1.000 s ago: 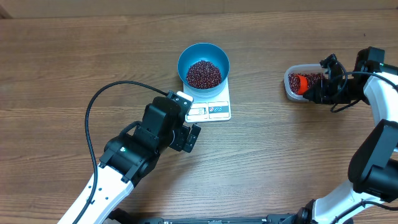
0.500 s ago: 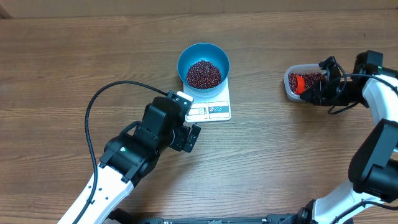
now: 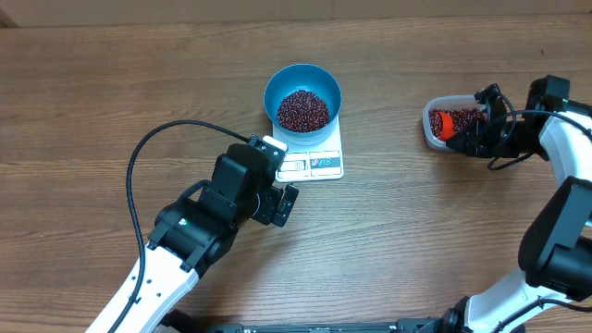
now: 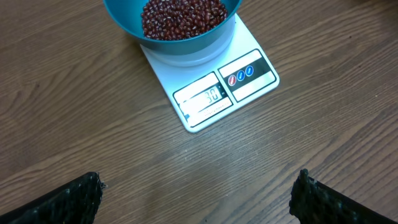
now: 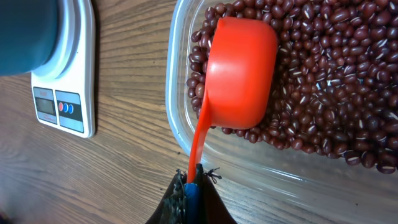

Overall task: Scoop item into bowl and weigh 150g on scale
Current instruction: 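Drag the red cup through the beans to scoop with the right gripper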

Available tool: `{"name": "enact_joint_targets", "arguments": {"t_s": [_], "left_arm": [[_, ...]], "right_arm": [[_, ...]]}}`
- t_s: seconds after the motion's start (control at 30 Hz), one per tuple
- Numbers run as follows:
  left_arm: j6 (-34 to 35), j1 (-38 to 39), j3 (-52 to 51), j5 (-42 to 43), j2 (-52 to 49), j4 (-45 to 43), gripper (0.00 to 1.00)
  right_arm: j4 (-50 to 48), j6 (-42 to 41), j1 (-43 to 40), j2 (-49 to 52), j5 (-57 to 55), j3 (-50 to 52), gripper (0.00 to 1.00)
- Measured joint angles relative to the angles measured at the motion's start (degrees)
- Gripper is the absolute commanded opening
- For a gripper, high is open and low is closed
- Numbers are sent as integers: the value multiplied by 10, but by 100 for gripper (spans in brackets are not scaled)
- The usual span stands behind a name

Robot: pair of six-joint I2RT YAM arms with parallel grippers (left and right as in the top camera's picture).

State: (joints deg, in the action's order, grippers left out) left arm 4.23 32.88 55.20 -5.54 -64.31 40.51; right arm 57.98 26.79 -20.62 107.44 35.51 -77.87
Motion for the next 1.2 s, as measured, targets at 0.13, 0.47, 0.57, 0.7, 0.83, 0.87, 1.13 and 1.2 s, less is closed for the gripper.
{"name": "enact_joint_targets", "arguments": {"t_s": [0.13, 0.47, 0.57, 0.7, 0.83, 0.87, 1.13, 1.2], "left_arm": [[0, 0, 0, 0, 0, 0, 99], [0, 0, 0, 0, 0, 0, 99], [0, 0, 0, 0, 0, 0, 100], [0, 0, 0, 0, 0, 0, 99], [0, 0, 0, 0, 0, 0, 100], [0, 0, 0, 0, 0, 0, 100], [0, 0, 0, 0, 0, 0, 100], [0, 0, 0, 0, 0, 0, 100]], "right_arm": [[1, 0, -15, 0, 21, 3, 4], [3, 0, -61, 0, 88, 4, 4], [4, 0, -71, 0, 97, 4, 4], [5, 0, -85, 0, 103, 4, 4], [6, 0, -99, 0, 109, 4, 4], [6, 0, -101, 0, 112, 4, 4], [18, 0, -105, 0, 139, 4, 4], [20, 0, -105, 0, 147, 4, 4]]}}
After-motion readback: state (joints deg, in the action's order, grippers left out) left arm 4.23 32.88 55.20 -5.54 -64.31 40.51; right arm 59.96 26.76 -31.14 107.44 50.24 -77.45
